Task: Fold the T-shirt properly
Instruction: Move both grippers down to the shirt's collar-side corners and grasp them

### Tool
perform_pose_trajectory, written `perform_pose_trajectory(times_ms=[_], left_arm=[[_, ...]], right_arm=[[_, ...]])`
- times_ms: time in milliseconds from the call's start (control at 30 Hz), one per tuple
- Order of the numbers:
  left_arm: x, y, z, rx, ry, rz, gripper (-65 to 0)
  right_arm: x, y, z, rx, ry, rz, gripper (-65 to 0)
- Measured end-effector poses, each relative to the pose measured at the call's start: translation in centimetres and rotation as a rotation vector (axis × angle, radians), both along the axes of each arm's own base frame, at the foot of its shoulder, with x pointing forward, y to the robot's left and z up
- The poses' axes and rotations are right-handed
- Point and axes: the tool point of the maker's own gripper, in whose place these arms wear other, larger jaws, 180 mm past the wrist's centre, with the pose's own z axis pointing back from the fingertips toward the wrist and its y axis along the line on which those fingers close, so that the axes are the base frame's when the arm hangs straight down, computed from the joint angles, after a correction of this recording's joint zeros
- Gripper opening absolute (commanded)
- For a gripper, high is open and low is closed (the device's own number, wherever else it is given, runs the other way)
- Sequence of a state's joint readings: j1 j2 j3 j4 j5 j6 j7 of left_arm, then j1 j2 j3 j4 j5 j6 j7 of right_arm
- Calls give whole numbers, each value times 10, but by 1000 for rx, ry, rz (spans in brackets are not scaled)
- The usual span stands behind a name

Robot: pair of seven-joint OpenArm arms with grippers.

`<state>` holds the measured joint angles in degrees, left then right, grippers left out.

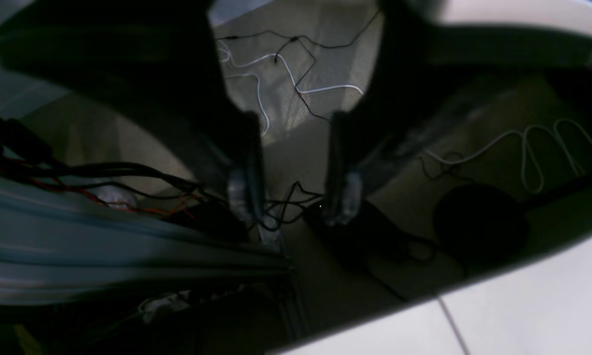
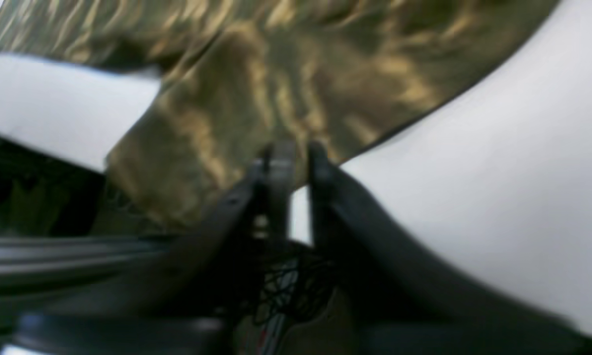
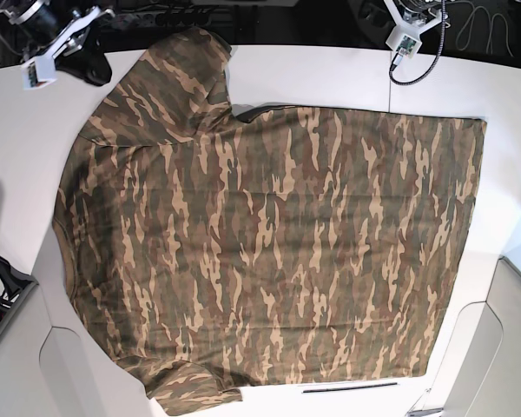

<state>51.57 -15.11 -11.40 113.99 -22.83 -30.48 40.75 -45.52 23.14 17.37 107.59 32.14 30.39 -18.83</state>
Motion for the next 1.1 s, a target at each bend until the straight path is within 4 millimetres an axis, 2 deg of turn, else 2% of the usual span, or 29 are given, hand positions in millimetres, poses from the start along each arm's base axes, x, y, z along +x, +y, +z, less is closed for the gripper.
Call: perform_pose_trajectory(times_ms=[67, 133, 200, 333, 467, 633, 767, 867, 967, 1100], left_arm=[[0, 0, 0, 1, 3, -1, -376], [-1, 0, 0, 1, 3, -1, -376], [-1, 0, 0, 1, 3, -1, -376], [0, 0, 0, 0, 3, -1, -318], [3, 8, 1, 18, -4, 14, -299], [24, 31, 12, 5, -42, 91, -299], [44, 47, 24, -15, -90, 140, -298], [62, 60, 35, -15, -153, 168, -275], [77, 72, 45, -6, -200, 183, -222], [95, 85, 54, 21, -241, 179, -214]], right_arm=[[8, -11, -5, -27, 35, -57, -368], [13, -20, -13, -61, 76, -101, -326], [18, -23, -15, -68, 84, -112, -325], [24, -28, -20, -69, 91, -126, -325], [12, -31, -38, -64, 148, -139, -325], [-1, -14, -53, -19, 189, -100, -325], [-1, 3, -56, 35, 185, -108, -325], [-1, 17, -55, 82, 174, -109, -325], [3, 30, -54, 122, 164, -122, -325], [9, 41, -53, 156, 152, -139, -325]])
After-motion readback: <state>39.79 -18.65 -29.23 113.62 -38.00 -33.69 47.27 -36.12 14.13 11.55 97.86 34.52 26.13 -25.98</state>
